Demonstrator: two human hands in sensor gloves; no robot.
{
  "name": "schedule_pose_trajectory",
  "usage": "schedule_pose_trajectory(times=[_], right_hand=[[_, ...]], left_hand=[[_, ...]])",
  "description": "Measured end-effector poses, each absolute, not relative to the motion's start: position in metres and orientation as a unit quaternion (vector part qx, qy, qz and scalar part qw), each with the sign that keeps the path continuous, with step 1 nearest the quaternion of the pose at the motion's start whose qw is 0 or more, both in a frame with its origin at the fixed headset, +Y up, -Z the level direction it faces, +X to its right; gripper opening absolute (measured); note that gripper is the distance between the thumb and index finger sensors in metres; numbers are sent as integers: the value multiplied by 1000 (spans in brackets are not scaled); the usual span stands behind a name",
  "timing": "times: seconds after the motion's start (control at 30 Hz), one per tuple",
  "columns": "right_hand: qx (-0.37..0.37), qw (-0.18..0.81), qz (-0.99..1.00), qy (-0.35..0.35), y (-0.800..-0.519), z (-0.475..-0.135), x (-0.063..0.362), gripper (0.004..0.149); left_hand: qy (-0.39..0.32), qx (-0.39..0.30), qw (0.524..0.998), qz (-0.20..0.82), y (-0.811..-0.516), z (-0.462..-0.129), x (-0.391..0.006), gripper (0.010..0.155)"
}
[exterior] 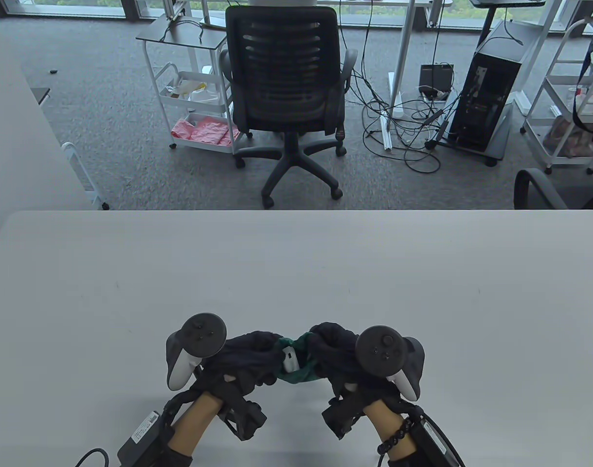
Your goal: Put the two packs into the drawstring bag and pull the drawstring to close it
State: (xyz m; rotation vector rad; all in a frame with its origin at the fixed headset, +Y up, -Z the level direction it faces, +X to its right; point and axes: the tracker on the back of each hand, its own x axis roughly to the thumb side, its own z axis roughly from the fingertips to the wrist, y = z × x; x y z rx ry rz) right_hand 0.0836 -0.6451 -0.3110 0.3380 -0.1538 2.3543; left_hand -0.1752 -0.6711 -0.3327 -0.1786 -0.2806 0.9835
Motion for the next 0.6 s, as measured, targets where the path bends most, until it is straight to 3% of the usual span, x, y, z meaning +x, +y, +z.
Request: schedule_pose_trajectory(times=[0.1, 0.2, 0.27, 0.3, 0.47, 0.5, 0.6], right_hand=[[141, 268, 950, -71, -644, -311, 80, 38], [159, 265, 946, -93, -640, -306, 71, 38], [177, 243, 946, -124, -636, -302, 70, 38], [180, 243, 944, -131, -635, -302, 70, 38], [174, 276, 942, -79, -644, -307, 71, 38], [174, 292, 938, -68, -646, -308, 71, 38], [187, 339, 919, -75, -645, -308, 72, 37]], left_hand=[[-114, -2, 869, 481, -654, -328, -184, 44], [-114, 55, 930, 346, -639, -320, -182, 43], [-128, 95, 945, 287, -631, -315, -179, 42], [-136, 97, 945, 280, -628, -314, -179, 42], [-131, 26, 883, 451, -634, -319, -187, 43], [-125, 24, 888, 441, -635, -319, -188, 43], [-92, 70, 953, 278, -632, -317, -187, 43]])
